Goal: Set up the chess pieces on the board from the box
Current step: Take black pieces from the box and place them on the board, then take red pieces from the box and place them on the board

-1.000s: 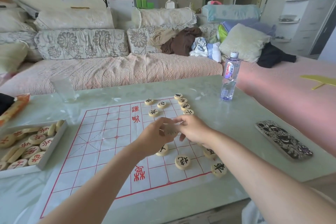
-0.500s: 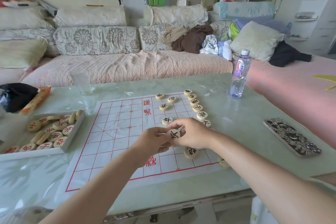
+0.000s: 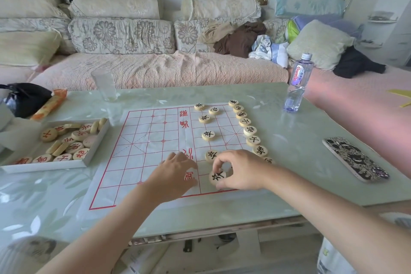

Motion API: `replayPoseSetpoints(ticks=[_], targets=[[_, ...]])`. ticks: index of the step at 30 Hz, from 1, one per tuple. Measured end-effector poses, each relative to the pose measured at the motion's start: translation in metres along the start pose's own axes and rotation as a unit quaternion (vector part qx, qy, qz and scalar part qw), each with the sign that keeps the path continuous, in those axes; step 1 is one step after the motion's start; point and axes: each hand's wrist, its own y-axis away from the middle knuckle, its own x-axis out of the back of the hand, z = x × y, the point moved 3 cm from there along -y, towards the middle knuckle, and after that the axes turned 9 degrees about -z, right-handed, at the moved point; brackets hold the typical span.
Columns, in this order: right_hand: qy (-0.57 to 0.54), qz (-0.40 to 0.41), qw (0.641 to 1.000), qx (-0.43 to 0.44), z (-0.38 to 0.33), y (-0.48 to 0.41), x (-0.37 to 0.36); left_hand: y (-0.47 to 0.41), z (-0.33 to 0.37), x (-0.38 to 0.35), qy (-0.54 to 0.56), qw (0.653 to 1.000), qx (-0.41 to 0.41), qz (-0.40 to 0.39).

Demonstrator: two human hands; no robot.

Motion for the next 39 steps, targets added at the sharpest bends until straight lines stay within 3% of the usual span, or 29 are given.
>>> replayPoseSetpoints(ticks=[5, 12, 17, 27, 35, 39], targets=[[0.041, -0.027, 0.999, 0.020, 0.002, 0.005, -0.012, 0.003, 0.000, -0.003, -0.012, 1.000, -0.013, 0.017], [0.016, 0.011, 0.999, 0.032, -0.014, -0.004, -0.003, 0.003, -0.006, 0.000, -0.002, 1.000, -0.027, 0.015], [-0.013, 0.019, 0.998, 0.054, -0.045, -0.033, -0.001, 0.005, -0.029, 0.030, 0.047, 0.997, -0.009, 0.061], [-0.058, 0.007, 0.993, 0.106, -0.148, -0.154, 0.001, 0.031, -0.151, 0.100, 0.049, 0.983, 0.125, 0.124], [-0.030, -0.010, 0.989, 0.147, -0.240, -0.266, -0.017, 0.099, -0.286, 0.141, 0.079, 0.933, 0.301, 0.182], [0.012, -0.032, 0.989, 0.144, -0.270, -0.310, -0.031, 0.125, -0.324, 0.134, 0.085, 0.920, 0.337, 0.184]])
